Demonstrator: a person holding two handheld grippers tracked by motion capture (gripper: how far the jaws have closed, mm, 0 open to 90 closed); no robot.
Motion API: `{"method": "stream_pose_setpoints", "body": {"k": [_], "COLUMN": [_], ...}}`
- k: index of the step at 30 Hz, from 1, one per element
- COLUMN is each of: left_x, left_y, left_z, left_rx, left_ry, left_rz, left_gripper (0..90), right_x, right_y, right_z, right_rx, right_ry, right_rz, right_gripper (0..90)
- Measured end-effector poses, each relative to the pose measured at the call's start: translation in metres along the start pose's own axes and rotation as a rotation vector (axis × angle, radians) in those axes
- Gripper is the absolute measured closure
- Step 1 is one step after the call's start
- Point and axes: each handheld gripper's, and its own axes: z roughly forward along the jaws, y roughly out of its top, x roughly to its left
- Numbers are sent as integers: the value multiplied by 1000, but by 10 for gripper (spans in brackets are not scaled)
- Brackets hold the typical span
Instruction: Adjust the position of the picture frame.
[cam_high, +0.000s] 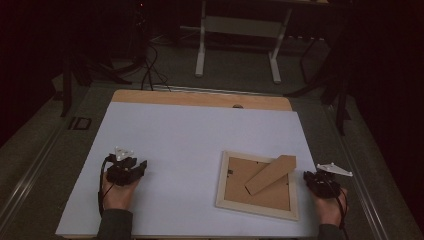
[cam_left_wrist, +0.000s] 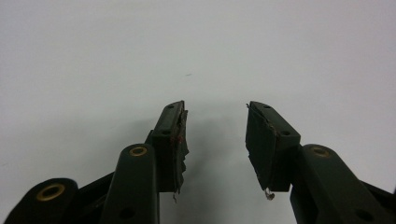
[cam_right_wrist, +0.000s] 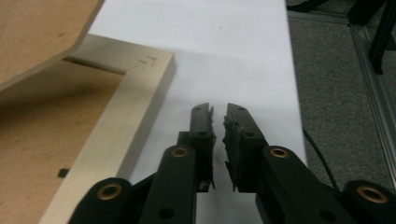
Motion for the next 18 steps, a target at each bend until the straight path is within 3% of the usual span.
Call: {"method": "stream_pose_setpoints", "body": {"k": [3,4,5,13,16,18], "left_x": [-3,-3,-4,-4,-9,-13], "left_y": [0,0,0,2,3,4], "left_z": [-1,-1,-2,-5,-6,-6], "left_rx": [-12,-12,-17,-44,-52,-62], "left_ry": [-59,-59,-92,-163,-180,-192], "left_rz": [14,14,17,-2,18,39], "left_gripper": [619,636,636,647,654,642], "right_x": [5,5,6,10,13,16], "right_y": [0,0,0,-3,-4,-5], "right_z": [0,0,-1,-2,-2,-3], "right_rx": [0,0,0,16,20,19], "right_ry": [8,8,8,20,26,34], "right_rz": [-24,-24,-28,-27,-35,-39], "right_gripper": [830,830,833,804,830,897]}}
